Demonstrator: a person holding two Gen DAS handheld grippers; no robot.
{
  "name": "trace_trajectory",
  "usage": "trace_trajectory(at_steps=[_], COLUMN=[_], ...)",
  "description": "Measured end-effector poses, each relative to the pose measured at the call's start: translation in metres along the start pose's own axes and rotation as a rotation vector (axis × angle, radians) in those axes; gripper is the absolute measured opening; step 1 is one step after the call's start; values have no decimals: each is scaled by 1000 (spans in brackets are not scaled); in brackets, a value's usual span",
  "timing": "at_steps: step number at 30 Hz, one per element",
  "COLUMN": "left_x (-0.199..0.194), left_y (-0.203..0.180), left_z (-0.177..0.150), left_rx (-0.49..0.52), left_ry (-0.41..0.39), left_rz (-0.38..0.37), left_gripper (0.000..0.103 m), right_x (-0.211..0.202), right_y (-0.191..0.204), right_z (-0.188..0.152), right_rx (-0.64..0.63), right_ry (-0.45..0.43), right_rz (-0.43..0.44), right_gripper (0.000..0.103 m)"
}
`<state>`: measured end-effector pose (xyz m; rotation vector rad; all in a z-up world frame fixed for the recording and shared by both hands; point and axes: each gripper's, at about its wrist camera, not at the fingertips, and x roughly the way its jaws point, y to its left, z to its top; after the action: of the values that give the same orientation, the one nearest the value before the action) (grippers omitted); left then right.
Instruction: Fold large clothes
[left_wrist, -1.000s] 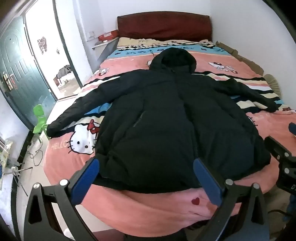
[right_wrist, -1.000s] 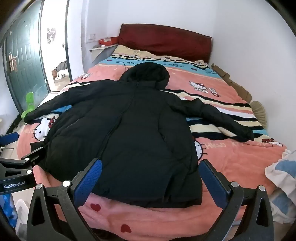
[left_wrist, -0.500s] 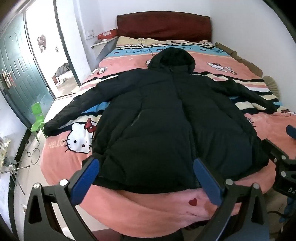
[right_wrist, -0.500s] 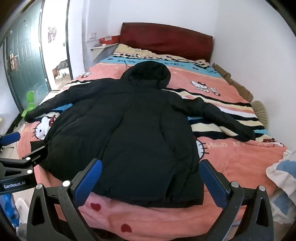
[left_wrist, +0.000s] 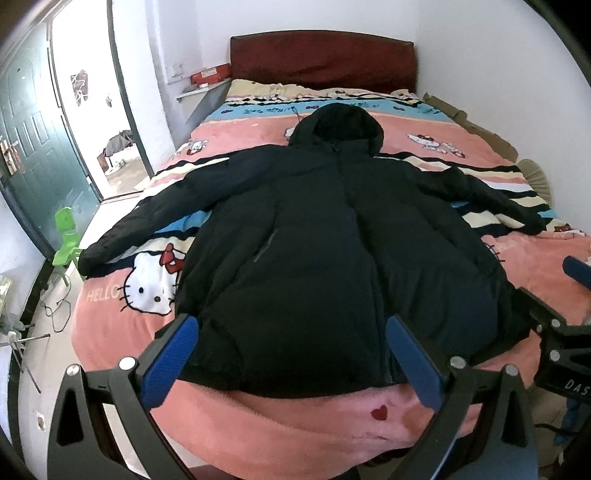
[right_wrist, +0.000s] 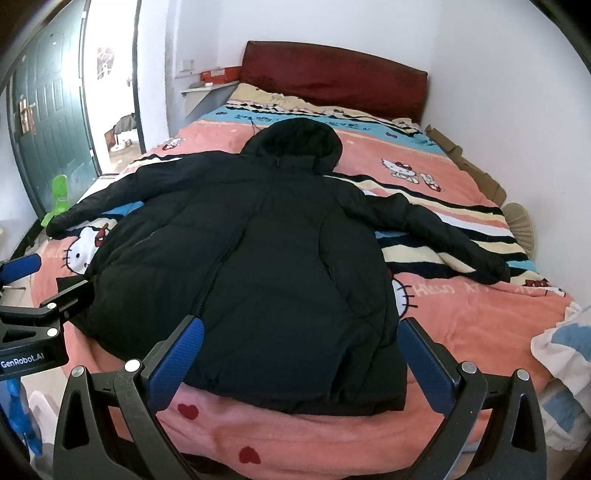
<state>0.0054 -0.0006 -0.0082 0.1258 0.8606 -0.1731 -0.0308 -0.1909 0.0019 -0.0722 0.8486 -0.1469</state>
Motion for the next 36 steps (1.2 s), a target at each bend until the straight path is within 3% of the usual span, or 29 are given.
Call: trace_trajectory(at_steps=[20, 36], left_x=[12, 33], left_y=[11, 7], left_z=[1, 5], left_rx=[-21, 54], left_ry=[-4, 31], left_rz=[-60, -61], left_gripper=[103, 103], right_x=[8, 32], right_y=[7, 3], right_z=[4, 5], right_rx=[-10, 2], right_ry=[20, 63], right_rz=[-24, -21], right_gripper=[102, 102])
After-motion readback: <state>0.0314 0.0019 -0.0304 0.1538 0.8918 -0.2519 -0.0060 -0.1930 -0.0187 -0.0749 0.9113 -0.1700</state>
